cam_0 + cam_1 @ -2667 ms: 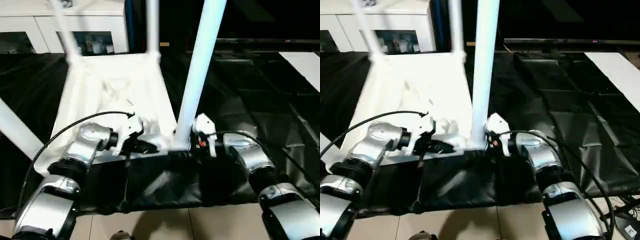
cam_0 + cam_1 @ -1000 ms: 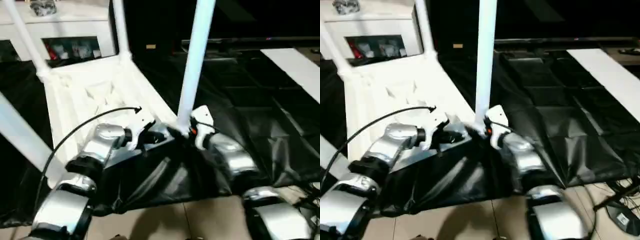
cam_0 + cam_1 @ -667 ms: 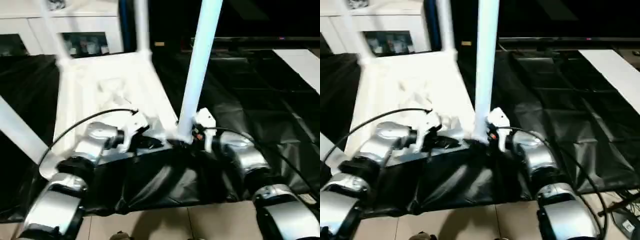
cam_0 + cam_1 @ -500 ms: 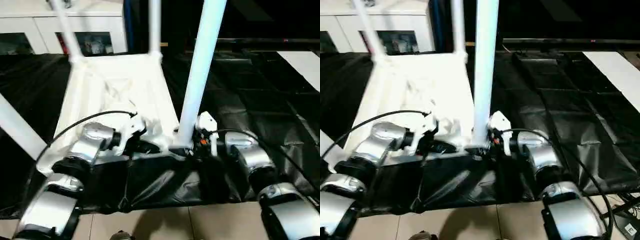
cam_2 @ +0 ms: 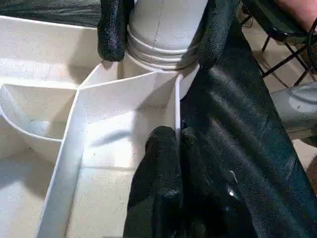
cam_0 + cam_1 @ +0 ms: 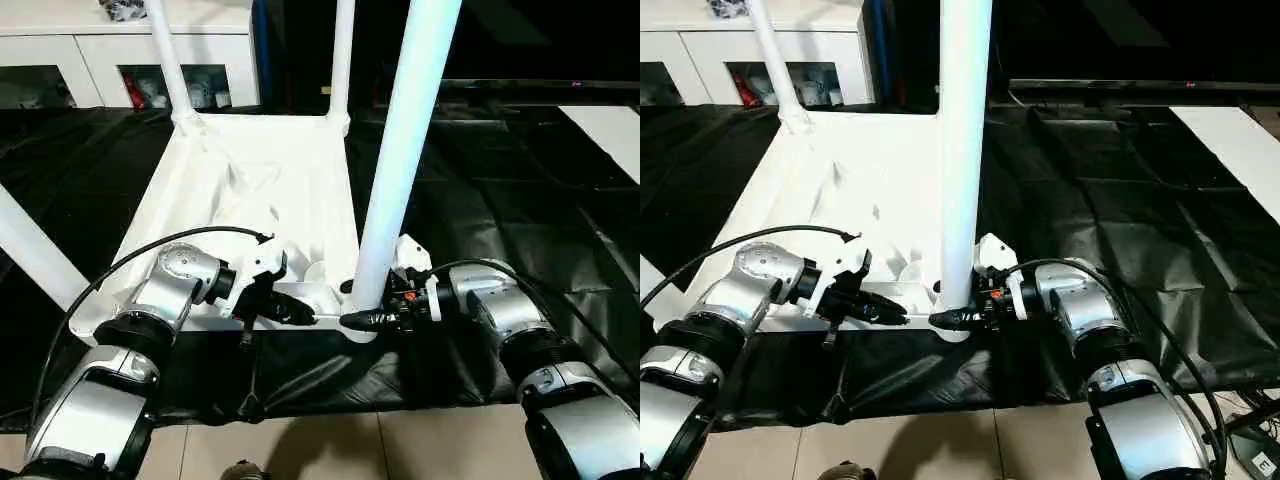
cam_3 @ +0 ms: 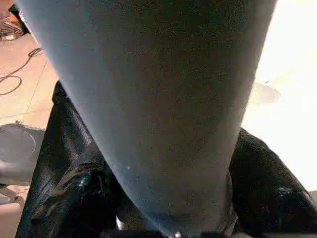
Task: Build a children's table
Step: Rotate leg to tighten
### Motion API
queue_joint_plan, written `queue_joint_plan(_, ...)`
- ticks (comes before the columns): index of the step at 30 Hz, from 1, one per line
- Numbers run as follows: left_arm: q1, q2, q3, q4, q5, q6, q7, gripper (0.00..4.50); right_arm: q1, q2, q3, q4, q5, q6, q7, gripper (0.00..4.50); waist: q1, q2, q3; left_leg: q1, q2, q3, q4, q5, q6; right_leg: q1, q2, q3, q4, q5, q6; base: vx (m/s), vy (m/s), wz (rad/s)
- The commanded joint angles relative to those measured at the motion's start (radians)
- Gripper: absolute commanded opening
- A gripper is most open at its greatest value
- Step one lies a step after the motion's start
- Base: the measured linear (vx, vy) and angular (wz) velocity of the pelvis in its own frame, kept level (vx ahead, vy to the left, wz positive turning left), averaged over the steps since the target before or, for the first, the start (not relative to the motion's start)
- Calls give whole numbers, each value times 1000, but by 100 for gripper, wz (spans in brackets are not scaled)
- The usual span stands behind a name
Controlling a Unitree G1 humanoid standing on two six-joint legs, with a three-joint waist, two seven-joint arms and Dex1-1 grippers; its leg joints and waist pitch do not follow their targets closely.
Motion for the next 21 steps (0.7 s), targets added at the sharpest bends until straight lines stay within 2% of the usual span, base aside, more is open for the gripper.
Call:
queue_joint_plan(1,-10,-15,-18,1,3,1,6,0,6,18,27,-23,-6,5,9,261,-2,1,-67,13,19,7,-64,-262,49,52,-45,32,-55,-189,-266,0,0,0)
queue_joint_plan(3,-8,-20,-13,0,4,5,24,0,16,25,20,-28,-3,3,-14,261,-1,1,-66,15,20,6,-65,-269,46,50,-46,33,-57,-207,-261,0,0,0)
queue_joint_plan(5,-7,-36,-1,-3,10,32,94,0,37,49,-11,-35,-2,15,-131,261,0,1,-64,15,21,6,-69,-279,33,50,-46,34,-59,-231,-248,0,0,0)
queue_joint_plan(7,-6,-50,7,-6,16,52,150,0,50,65,-28,-31,-12,9,-224,261,-4,1,-59,18,19,5,-73,-321,16,47,-47,33,-68,-311,-228,0,0,0)
queue_joint_plan(8,-4,-69,16,-14,12,70,190,0,58,83,-43,-22,-25,7,-326,261,-5,6,-59,22,18,3,-73,-345,6,45,-50,33,-74,-366,-211,0,0,0)
queue_joint_plan(9,-2,-79,20,-18,10,78,210,0,62,92,-51,-18,-30,8,-373,260,-12,4,-55,22,17,1,-76,-362,-7,41,-50,34,-79,-402,-197,0,0,0)
queue_joint_plan(11,4,-115,25,-30,10,94,267,0,74,129,-73,-11,-37,25,-501,259,-24,2,-53,16,12,-6,-80,-374,-18,47,-50,31,-85,-466,-164,0,0,0)
queue_joint_plan(12,7,-130,25,-35,10,100,286,0,80,145,-79,-10,-39,30,-547,259,-29,0,-54,20,10,-7,-79,-388,-19,42,-51,30,-92,-503,-147,0,0,0)
queue_joint_plan(14,11,-168,22,-40,20,105,350,0,83,197,-98,1,-44,44,-672,259,-39,2,-52,17,6,-10,-80,-399,-14,42,-49,29,-98,-537,-129,0,0,0)
queue_joint_plan(15,12,-202,26,-38,25,108,421,0,73,250,-115,19,-48,49,-797,258,-42,2,-52,20,6,-12,-80,-399,-18,38,-50,29,-101,-554,-121,0,0,0)
queue_joint_plan(16,11,-212,28,-38,26,110,443,0,69,264,-118,24,-51,48,-832,258,-46,2,-51,19,5,-12,-81,-403,-19,37,-49,28,-102,-562,-118,0,0,0)
queue_joint_plan(18,15,-224,18,-42,37,111,464,0,59,295,-120,32,-60,48,-902,257,-51,2,-50,26,0,-15,-80,-433,-19,31,-47,24,-113,-611,-93,0,0,0)
queue_joint_plan(19,21,-240,14,-51,45,118,485,0,53,319,-115,31,-71,43,-949,257,-54,7,-51,27,1,-15,-81,-444,-16,30,-47,24,-115,-612,-90,0,0,0)
queue_joint_plan(21,23,-248,16,-54,45,123,498,0,52,327,-112,28,-77,38,-962,257,-57,6,-53,26,2,-15,-84,-439,-11,33,-45,23,-115,-581,-95,0,0,0)
